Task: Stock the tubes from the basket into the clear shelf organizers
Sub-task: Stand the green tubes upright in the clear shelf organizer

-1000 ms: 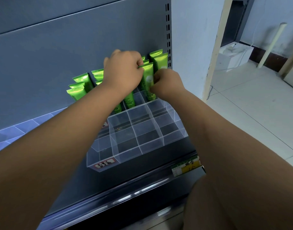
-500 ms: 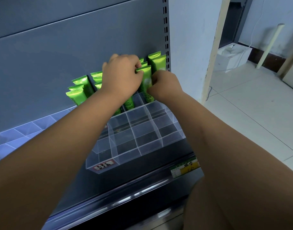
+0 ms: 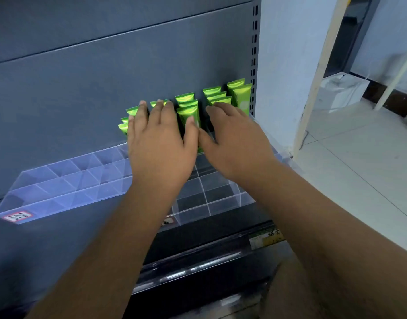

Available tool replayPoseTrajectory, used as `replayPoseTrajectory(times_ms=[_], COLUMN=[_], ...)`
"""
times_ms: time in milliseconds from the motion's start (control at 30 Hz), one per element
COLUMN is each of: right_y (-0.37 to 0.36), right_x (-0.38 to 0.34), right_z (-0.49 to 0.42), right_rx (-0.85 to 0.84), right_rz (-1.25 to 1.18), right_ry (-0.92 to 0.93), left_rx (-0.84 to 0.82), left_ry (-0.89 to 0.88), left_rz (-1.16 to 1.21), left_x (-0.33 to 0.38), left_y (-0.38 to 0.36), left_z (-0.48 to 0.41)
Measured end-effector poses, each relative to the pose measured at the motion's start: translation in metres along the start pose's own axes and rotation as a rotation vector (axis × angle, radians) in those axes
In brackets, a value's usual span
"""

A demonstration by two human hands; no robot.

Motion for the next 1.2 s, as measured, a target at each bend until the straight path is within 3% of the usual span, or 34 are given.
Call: replayPoseTrajectory(times_ms=[300,533,800,1033,1200], right_y=[-0.004,-0.015,-0.020,-0.048,-0.096], right_x=[-0.100,-0.226,-0.399,-0.551,-0.619], right_z=[0.039,0.086,0.167,0.273,0.330], right_rx=[0.025,-0.031,-0.103,-0.288,-0.414], right_rz=[-0.096,-0.151,-0.402,-0.505,-0.515], right_ry=[0.192,0.419,0.655,0.939,1.060], left_rx=[0.001,0.071,0.178,0.189,0.187], left_ry=[0.266,0.522,0.723,0.988,1.192], left_rz=[-0.243,-0.332,-0.525,-0.593,-0.635], left_x=[-0.095,-0.182,-0.264,-0.320,-0.361], left_y=[0.077,0.176,0.299,0.370,0.396], left_z=[0.093,0.180,0.288,0.409,0.498])
Point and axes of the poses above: each hand's wrist, its own z-axis away from the middle knuckle, its own y-axis out of the back of the hand, x = y × z, the point moved 4 cm from there along -z, towards the middle knuckle, and after that the axes turned 5 degrees about z, right-handed, at the moved point
